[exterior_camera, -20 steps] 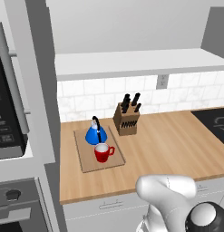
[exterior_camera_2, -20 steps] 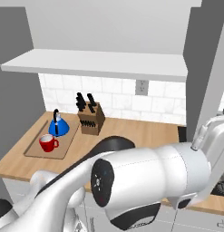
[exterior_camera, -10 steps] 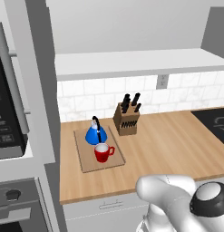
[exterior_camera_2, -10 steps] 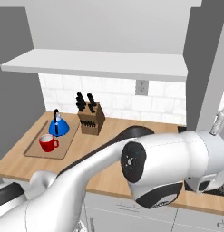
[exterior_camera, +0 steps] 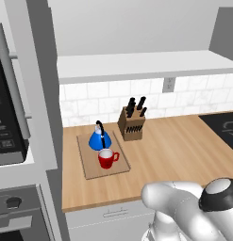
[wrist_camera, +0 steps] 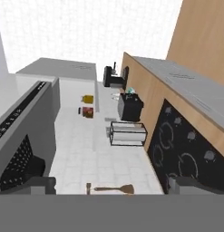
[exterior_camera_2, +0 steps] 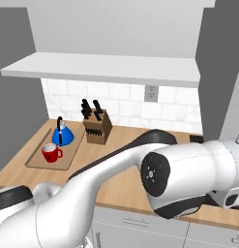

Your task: Pick the kettle from the counter and place it on the tray. Then pick the mug from the cabinet and place it on the tray. Then close the cabinet doors.

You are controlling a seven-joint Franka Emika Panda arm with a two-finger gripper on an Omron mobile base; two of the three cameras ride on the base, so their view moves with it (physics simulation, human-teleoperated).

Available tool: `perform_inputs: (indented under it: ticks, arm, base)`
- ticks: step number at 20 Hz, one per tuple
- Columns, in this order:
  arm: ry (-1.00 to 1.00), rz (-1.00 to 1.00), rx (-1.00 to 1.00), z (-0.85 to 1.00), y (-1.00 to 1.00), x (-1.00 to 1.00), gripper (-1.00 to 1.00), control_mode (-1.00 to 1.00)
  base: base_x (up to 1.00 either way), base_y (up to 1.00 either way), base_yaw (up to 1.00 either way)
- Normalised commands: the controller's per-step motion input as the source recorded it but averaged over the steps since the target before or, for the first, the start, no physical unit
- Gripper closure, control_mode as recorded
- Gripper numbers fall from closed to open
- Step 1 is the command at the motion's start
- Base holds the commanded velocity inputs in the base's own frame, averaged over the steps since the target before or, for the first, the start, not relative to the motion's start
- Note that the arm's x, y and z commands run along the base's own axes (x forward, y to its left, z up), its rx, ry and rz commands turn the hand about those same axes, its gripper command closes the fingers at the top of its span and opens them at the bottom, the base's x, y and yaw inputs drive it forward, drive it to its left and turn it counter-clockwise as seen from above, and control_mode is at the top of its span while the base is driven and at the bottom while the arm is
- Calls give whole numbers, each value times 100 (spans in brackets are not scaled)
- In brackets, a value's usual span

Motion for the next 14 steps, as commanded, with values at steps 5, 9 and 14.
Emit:
perform_inputs:
  ticks: [5,9,14]
  arm:
    - [5,2,-11,0,4,21,-100,-100]
    - [10,6,-12,0,15,26,-100,-100]
    - [10,8,-8,0,21,27,-100,-100]
  base:
    - [0,0,0]
    - [0,0,0]
    - [0,0,0]
